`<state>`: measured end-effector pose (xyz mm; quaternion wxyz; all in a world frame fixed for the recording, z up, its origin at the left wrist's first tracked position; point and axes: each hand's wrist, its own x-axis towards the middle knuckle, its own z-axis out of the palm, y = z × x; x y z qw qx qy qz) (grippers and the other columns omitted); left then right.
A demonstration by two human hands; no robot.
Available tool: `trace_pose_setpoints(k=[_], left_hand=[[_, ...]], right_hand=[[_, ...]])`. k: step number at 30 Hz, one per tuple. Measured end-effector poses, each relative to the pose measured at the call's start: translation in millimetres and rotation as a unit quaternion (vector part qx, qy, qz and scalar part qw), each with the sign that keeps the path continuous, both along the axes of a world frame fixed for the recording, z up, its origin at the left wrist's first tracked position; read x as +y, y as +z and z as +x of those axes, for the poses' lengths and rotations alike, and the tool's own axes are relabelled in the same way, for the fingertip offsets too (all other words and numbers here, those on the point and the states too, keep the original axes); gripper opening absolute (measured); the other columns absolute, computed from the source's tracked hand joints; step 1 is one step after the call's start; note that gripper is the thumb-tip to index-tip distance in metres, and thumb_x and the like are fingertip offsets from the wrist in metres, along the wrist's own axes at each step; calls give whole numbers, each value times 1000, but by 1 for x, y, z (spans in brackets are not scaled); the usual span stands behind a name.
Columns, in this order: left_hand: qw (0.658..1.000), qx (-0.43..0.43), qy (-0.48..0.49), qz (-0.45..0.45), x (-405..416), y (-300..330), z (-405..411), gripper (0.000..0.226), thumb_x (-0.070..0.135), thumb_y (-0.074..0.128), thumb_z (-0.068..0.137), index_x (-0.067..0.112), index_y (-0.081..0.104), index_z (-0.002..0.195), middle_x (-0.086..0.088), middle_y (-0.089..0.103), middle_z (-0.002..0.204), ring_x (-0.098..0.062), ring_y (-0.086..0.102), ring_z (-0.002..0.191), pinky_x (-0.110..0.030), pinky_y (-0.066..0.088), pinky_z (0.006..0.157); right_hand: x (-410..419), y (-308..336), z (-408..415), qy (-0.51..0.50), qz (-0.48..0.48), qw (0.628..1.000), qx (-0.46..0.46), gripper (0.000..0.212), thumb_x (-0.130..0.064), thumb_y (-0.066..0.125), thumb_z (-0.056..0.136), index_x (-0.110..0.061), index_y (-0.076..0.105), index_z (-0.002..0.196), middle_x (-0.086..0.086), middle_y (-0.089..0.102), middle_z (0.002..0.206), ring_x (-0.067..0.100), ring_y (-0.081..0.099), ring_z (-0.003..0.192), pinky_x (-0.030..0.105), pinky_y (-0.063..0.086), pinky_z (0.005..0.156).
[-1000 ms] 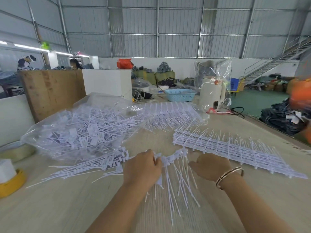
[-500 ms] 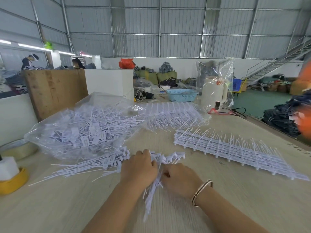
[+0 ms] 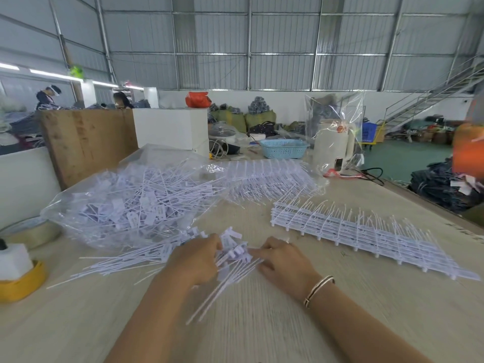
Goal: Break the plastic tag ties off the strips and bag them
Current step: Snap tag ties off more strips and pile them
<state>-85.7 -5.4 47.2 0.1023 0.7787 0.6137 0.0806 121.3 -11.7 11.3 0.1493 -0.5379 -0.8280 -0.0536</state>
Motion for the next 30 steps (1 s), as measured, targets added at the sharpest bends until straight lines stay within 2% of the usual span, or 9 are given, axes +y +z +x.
trace_pose_setpoints(k=[4,7,10,15,21,23,25,27,30], left_hand=[[994,76,10,72,1,-1,-1,38,41,51,88,27,44,123,3,48,128,-21,41,120,-37,36,96],[995,87,-42,22,-4,-8,15,75,72,56,71,27,37,128,2,37,133,-23,30,128,-41,29,102],[994,97,-32,26,-1,-12,15,73,59,65,73,23,33,128,-1,34,133,-24,30,128,-40,28,103],[997,46,14,59,10,-16,-6,40,29,60,87,24,42,123,-1,42,128,-21,42,119,-36,39,95],[998,44,7,45,12,-13,-6,47,30,54,82,28,38,127,0,35,133,-22,30,126,-38,29,101],[999,31,4,42,10,-12,-3,57,38,53,82,30,31,133,0,24,142,-23,20,133,-40,22,106],[999,33,-1,-13,8,-13,-2,85,59,57,77,29,14,145,-1,1,155,-24,1,143,-44,10,113],[997,53,6,-62,6,-15,-4,114,77,58,66,31,-6,149,-3,-21,156,-25,-16,144,-46,0,115],[996,56,42,-52,9,-19,-12,124,82,57,60,29,-13,148,-5,-22,156,-25,-16,144,-47,-2,117]], right_hand=[[-1,-4,-14,20,40,999,-8,42,-34,45,92,-34,45,134,-1,51,118,19,50,106,32,37,90],[-2,-3,-9,5,60,996,58,27,-33,49,86,-27,52,113,-6,53,109,16,52,101,31,33,85],[-2,-6,2,-40,64,993,89,17,-28,48,83,-26,49,100,-8,52,102,15,51,97,31,33,85],[4,-9,22,-169,-14,981,91,35,-32,43,89,-25,49,123,-2,51,123,23,44,118,34,33,96],[3,-10,9,-69,-19,997,28,30,-26,41,94,-23,62,115,6,58,109,24,51,103,32,40,86],[1,-11,-5,-60,12,998,-26,31,-30,37,95,-21,59,116,7,58,110,25,50,101,32,39,83],[-1,-12,-17,-51,29,998,-36,35,-36,37,94,-21,54,121,6,55,115,25,49,104,34,37,86],[-5,-11,-22,-32,18,999,-1,48,-46,41,90,-26,42,134,2,50,124,24,46,111,36,34,91],[-10,-7,-14,-17,-33,992,117,62,-58,48,83,-32,33,137,-9,43,132,14,41,120,33,28,96]])
